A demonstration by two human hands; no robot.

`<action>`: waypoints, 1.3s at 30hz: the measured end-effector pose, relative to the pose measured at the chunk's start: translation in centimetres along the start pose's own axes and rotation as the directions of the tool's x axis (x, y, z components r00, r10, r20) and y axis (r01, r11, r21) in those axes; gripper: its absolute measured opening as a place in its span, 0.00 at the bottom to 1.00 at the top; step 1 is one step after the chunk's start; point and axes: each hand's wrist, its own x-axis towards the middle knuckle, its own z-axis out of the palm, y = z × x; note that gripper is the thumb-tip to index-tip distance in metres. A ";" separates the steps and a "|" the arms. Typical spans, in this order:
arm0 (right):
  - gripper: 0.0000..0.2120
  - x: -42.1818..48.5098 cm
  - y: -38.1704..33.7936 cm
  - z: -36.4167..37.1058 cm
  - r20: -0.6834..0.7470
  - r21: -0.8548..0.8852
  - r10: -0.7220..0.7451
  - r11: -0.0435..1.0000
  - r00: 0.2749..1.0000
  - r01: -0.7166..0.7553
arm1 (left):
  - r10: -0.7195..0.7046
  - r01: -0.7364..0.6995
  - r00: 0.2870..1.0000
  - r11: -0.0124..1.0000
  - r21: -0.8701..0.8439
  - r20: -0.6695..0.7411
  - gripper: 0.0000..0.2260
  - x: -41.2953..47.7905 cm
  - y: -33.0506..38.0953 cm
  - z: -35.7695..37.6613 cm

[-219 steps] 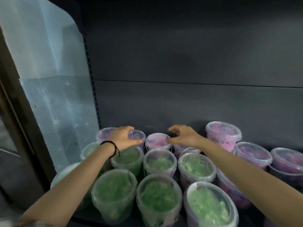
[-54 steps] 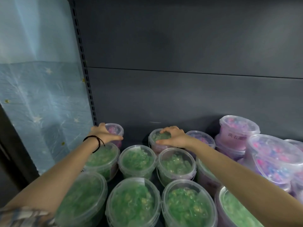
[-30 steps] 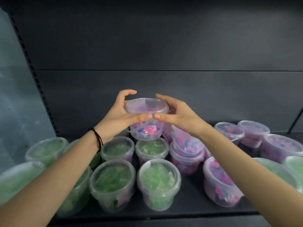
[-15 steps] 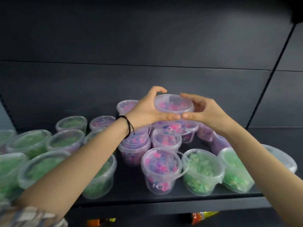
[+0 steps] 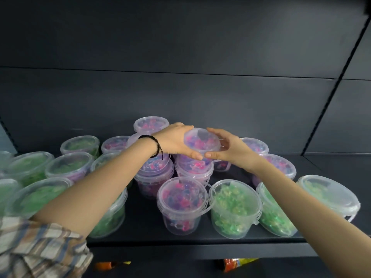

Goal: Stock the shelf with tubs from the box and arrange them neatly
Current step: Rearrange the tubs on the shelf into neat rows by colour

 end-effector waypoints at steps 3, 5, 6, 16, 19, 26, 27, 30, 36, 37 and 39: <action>0.45 -1.3 0.2 -0.9 -0.010 -0.030 0.013 0.999 1.000 -0.013 | -0.002 0.003 1.000 0.999 0.035 -0.014 0.46 0.0 0.3 0.0; 0.47 -3.2 0.3 -1.7 0.060 -0.075 0.020 0.997 0.998 -0.015 | -0.009 0.011 1.000 0.993 0.115 -0.021 0.47 -0.1 0.1 -0.1; 0.45 -4.3 0.4 -2.1 0.131 -0.114 0.030 0.993 0.991 -0.014 | -0.010 0.014 1.000 0.988 0.154 -0.023 0.48 -0.1 0.0 0.0; 0.53 -10.3 -0.2 -1.8 0.412 -0.654 0.254 0.751 0.875 0.090 | -0.042 0.071 0.994 0.955 0.288 -0.103 0.43 -1.6 0.0 0.1; 0.51 -10.4 -0.2 -0.9 0.383 -0.692 0.219 0.711 0.897 0.122 | -0.046 0.077 0.992 0.957 0.279 -0.115 0.33 -2.0 0.5 0.1; 0.43 -10.0 -1.2 -1.8 0.287 -0.577 0.147 0.815 0.947 0.048 | -0.025 0.056 0.991 0.971 0.232 -0.132 0.44 -2.4 0.2 0.3; 0.43 -9.9 -1.7 -2.3 0.269 -0.560 0.134 0.828 0.954 0.041 | -0.014 0.046 0.989 0.977 0.209 -0.151 0.44 -2.6 0.0 0.3; 0.44 -9.7 -3.6 -3.8 0.206 -0.486 0.089 0.874 0.975 0.023 | 0.075 -0.039 0.975 0.984 0.171 -0.207 0.43 -3.3 -0.6 0.3; 0.43 -7.3 -9.5 -4.7 0.113 -0.452 -0.063 0.885 0.992 0.108 | 0.141 -0.217 0.968 0.885 -0.412 -0.208 0.36 -6.4 0.9 -1.0; 0.43 -6.6 -10.5 -4.2 0.113 -0.444 -0.084 0.887 0.990 0.126 | 0.157 -0.230 0.970 0.845 -0.483 -0.186 0.35 -7.1 1.1 -1.2; 0.42 -4.9 -12.1 -2.7 0.122 -0.430 -0.123 0.888 0.985 0.164 | 0.177 -0.262 0.964 0.768 -0.584 -0.200 0.31 -8.3 0.9 -1.7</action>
